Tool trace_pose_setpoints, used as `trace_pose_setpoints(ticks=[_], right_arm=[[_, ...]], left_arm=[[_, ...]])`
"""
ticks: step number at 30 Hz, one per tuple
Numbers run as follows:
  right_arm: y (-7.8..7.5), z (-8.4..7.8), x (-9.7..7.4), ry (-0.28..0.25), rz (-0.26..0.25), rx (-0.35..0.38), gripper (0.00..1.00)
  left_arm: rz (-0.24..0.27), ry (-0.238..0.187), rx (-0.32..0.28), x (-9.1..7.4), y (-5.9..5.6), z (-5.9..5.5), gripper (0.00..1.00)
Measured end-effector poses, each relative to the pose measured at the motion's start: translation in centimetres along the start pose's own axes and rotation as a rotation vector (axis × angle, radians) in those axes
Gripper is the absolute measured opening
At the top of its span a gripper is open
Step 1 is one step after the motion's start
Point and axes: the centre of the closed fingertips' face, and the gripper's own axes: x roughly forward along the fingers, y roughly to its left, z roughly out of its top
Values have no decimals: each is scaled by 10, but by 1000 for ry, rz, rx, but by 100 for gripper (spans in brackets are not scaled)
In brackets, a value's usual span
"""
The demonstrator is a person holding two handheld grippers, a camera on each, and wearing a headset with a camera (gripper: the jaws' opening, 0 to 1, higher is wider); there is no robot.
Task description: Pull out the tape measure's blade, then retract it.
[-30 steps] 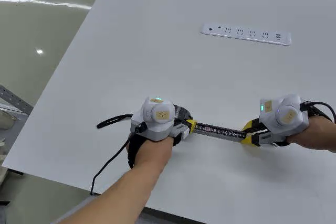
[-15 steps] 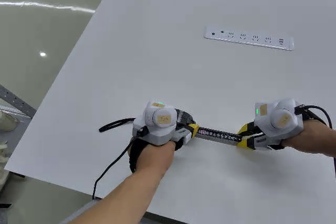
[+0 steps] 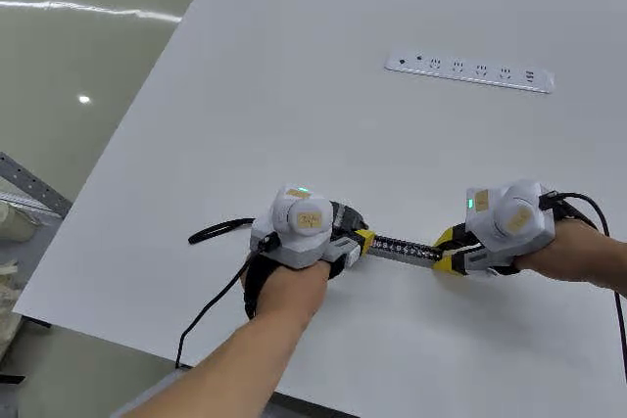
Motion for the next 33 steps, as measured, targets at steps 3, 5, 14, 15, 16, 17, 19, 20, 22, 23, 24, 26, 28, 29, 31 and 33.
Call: trace_pose_setpoints(ticks=[3, 5, 14, 15, 16, 17, 19, 20, 22, 23, 24, 26, 28, 29, 31, 33], right_arm=[[0, 2, 2, -3, 2, -1, 12], [0, 4, 3, -5, 3, -1, 12], [0, 15, 9, -19, 8, 0, 12], [-1, 16, 10, -21, 9, 0, 12], [-1, 17, 10, -23, 9, 0, 12], [-2, 18, 11, -24, 10, -1, 12], [-2, 20, 13, -26, 10, -1, 12], [-2, 22, 14, -28, 12, -2, 12], [-2, 24, 16, -30, 14, -4, 12], [-2, 25, 16, -30, 14, -5, 12], [-2, 26, 17, -31, 15, -5, 12], [-2, 29, 19, -33, 17, -7, 12], [-2, 31, 20, -35, 18, -9, 12], [-2, 32, 21, -36, 18, -9, 12], [-2, 34, 22, -39, 18, -8, 12], [-2, 36, 24, -41, 18, -7, 12]], left_arm=[[0, -1, 1, 0, 0, 0, 59], [-1, 0, 1, 0, 0, 0, 59], [-4, 1, 1, 0, 0, 0, 59], [-4, 1, 1, -1, 0, 0, 59], [-4, 1, 1, -1, 0, 0, 59], [-4, 1, 1, -1, 0, 0, 59], [-5, 1, 1, -1, 1, 0, 59], [-5, 1, 2, -1, 1, 0, 59], [-5, 1, 2, -1, 1, 0, 59], [-5, 1, 1, -1, 1, 0, 59], [-6, 1, 1, -1, 1, 0, 59], [-7, 1, 1, -1, 1, 0, 59], [-8, 1, 1, -1, 1, 0, 59], [-7, 1, 1, -1, 1, 0, 59], [-7, 0, 2, -1, 1, 0, 59], [-8, 0, 1, -2, 1, 0, 59]])
